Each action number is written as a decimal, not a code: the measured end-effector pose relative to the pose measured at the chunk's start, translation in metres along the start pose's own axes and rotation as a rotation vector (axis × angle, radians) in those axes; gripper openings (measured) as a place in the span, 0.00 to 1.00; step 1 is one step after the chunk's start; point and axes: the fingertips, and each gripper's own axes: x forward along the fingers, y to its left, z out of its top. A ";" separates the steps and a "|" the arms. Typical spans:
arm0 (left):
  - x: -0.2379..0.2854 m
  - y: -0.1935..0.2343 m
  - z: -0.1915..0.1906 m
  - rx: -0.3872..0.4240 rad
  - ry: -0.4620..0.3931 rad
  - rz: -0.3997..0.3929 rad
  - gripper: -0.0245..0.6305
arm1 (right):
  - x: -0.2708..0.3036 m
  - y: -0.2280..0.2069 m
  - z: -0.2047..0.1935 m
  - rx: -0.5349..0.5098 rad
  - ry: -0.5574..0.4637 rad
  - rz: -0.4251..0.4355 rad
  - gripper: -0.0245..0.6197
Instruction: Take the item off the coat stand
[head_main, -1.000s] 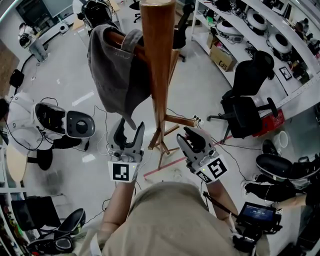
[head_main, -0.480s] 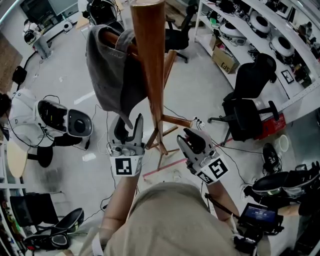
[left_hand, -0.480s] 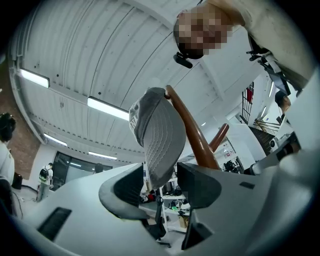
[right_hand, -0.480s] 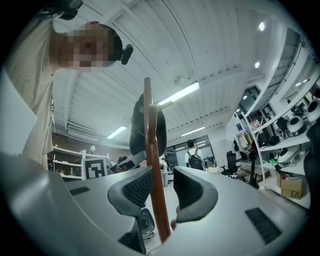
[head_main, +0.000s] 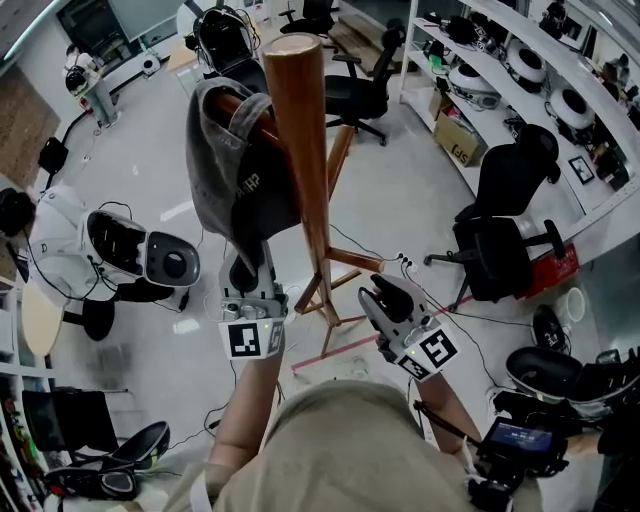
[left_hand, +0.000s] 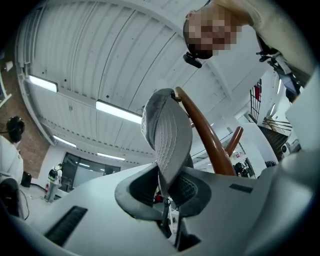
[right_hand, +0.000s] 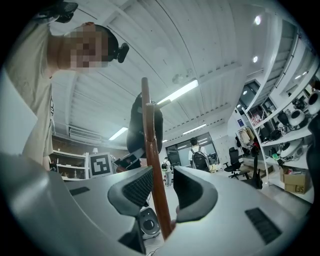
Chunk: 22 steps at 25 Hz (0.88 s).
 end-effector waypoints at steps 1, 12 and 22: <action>0.000 0.003 0.000 -0.008 0.006 0.004 0.11 | 0.000 0.001 -0.001 0.003 0.001 0.005 0.21; -0.008 0.031 0.023 -0.025 0.025 0.047 0.09 | 0.002 0.006 -0.005 -0.002 -0.005 0.015 0.21; -0.006 0.046 0.039 -0.021 0.009 0.067 0.09 | 0.000 0.007 -0.006 -0.011 -0.020 0.009 0.21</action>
